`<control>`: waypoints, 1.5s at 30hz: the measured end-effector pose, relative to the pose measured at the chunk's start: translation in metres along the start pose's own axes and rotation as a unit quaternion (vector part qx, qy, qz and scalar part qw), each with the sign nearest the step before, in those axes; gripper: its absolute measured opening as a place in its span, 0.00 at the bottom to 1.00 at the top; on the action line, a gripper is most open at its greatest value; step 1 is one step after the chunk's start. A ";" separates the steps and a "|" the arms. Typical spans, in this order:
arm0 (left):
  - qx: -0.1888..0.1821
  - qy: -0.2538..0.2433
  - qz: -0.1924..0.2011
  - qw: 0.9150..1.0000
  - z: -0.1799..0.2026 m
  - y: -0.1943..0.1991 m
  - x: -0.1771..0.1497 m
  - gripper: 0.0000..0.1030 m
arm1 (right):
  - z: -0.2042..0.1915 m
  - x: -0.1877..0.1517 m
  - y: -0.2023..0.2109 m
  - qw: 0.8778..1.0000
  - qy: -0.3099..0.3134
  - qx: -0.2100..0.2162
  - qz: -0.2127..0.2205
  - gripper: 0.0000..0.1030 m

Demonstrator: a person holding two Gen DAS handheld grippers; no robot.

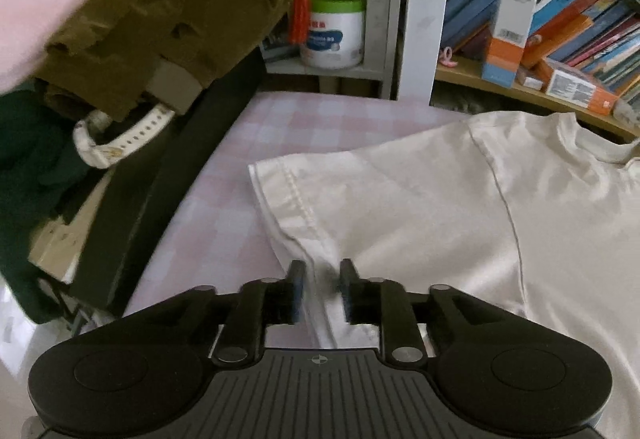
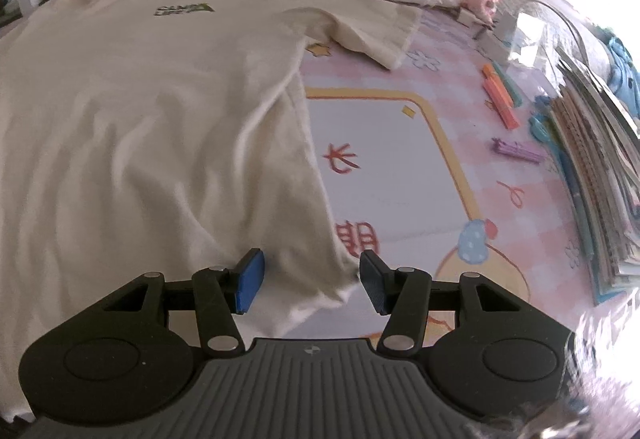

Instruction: Fold clothes

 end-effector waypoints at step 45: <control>0.033 0.074 -0.009 0.997 0.066 0.263 -0.233 0.72 | -0.081 0.117 -0.018 0.914 0.118 0.389 0.019 0.37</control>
Point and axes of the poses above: each gripper's, at about its wrist camera, not at the fingertips, and y roughly against the way its jaws point, z to its right, x to its top, the point moved 7 cm from there along -y, roughly the way its jaws point, and after that the axes turned 13 degrees about x, right-handed, at the moved point
